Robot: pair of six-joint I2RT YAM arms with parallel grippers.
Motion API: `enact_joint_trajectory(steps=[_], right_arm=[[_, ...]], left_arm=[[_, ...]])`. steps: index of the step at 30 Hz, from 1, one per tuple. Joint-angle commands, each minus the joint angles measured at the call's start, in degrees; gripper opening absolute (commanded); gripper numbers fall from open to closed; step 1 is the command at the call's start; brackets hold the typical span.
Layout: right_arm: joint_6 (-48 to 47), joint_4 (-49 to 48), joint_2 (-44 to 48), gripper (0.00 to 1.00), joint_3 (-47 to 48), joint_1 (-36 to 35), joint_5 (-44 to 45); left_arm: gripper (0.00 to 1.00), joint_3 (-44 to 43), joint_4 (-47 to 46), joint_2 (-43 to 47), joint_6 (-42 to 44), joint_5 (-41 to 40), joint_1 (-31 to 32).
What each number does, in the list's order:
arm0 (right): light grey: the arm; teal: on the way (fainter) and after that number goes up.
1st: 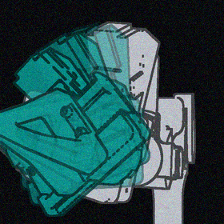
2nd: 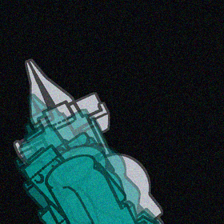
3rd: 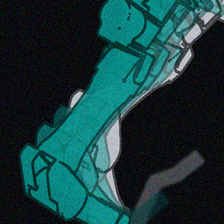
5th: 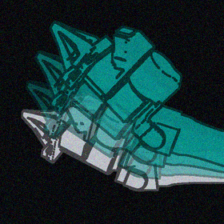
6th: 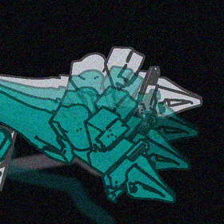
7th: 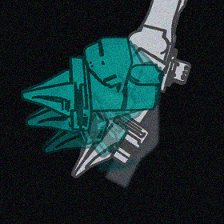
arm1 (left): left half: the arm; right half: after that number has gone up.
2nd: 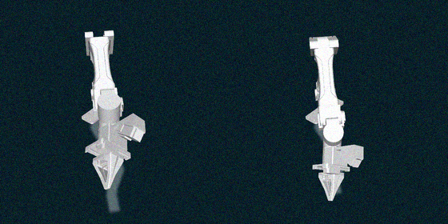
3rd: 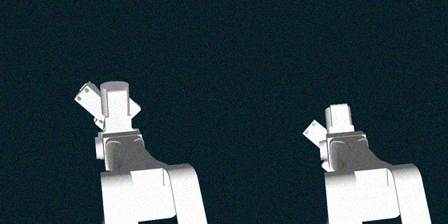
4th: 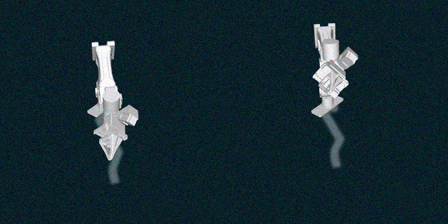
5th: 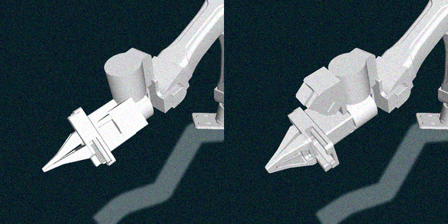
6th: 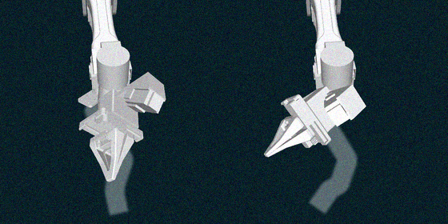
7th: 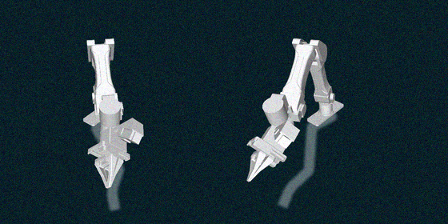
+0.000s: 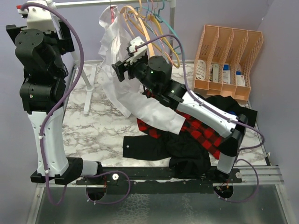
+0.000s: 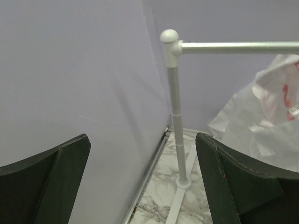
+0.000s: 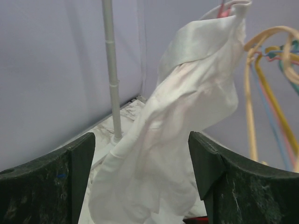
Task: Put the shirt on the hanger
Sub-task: Place the hanger at the clothesline.
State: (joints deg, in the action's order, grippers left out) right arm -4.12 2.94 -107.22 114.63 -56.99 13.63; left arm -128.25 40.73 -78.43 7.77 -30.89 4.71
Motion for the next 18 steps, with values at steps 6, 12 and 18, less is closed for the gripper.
enact_joint_trajectory(steps=[6,12,18], right_arm=[[1.2,-11.3,21.7,0.83,-21.6,0.2,7.3],[12.5,4.5,28.9,0.85,-21.7,0.0,24.3],[15.9,11.4,35.1,0.86,-29.7,-0.4,34.6]], left_arm=[[0.99,8.2,3.8,3.1,-13.5,27.1,0.1],[0.99,9.4,3.4,-1.3,-22.1,26.6,4.6],[0.99,9.2,0.5,-6.5,-20.8,16.3,15.3]])
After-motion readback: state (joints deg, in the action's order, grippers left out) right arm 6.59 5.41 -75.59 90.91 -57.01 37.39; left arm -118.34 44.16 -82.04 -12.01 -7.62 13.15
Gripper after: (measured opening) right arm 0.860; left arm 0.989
